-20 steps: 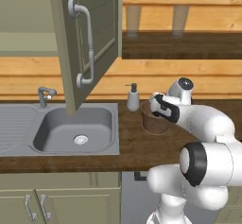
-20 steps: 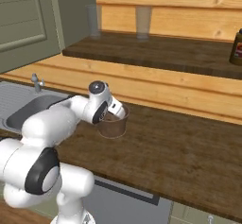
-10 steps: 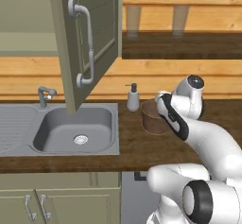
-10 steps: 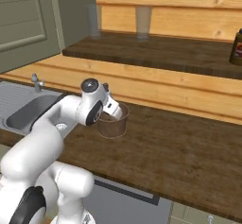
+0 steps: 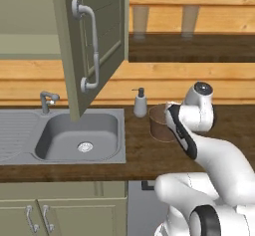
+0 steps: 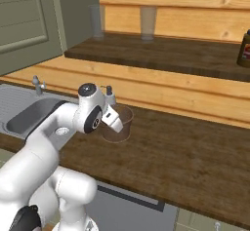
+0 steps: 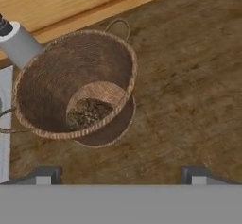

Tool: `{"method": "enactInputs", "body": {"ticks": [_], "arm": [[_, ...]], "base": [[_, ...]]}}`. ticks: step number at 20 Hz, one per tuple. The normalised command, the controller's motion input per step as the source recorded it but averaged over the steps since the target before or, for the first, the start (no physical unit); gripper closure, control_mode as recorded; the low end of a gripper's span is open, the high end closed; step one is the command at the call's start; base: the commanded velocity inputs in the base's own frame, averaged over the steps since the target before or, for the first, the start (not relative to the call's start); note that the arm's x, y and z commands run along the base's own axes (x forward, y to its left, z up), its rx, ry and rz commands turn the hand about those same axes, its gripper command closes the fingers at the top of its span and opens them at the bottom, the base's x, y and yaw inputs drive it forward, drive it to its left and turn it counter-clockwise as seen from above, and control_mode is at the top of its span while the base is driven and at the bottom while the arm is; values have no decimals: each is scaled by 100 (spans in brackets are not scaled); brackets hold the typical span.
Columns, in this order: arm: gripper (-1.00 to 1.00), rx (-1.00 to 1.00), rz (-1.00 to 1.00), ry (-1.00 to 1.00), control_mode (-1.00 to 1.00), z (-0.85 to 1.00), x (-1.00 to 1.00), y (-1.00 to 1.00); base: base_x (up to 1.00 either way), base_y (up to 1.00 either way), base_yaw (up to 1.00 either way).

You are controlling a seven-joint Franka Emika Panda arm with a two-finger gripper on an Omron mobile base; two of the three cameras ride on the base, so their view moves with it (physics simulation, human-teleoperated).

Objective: Open the cabinet, pick up the bread from the cabinet and place it in the basket. Then move the basket to the dining counter.

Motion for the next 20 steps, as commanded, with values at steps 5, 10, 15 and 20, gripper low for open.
{"method": "enactInputs", "body": {"ticks": [5, 10, 15, 20], "arm": [[-100, 20, -7, 24, -100, -36, 57, 9], [-100, 22, -2, 15, -100, -41, 68, 1], [-100, 5, -3, 1, -100, -59, 19, 6], [-100, 0, -4, -5, -100, -66, 11, 6]], "base": [[0, 0, 0], [0, 0, 0], [0, 0, 0], [0, 0, 0]]}}
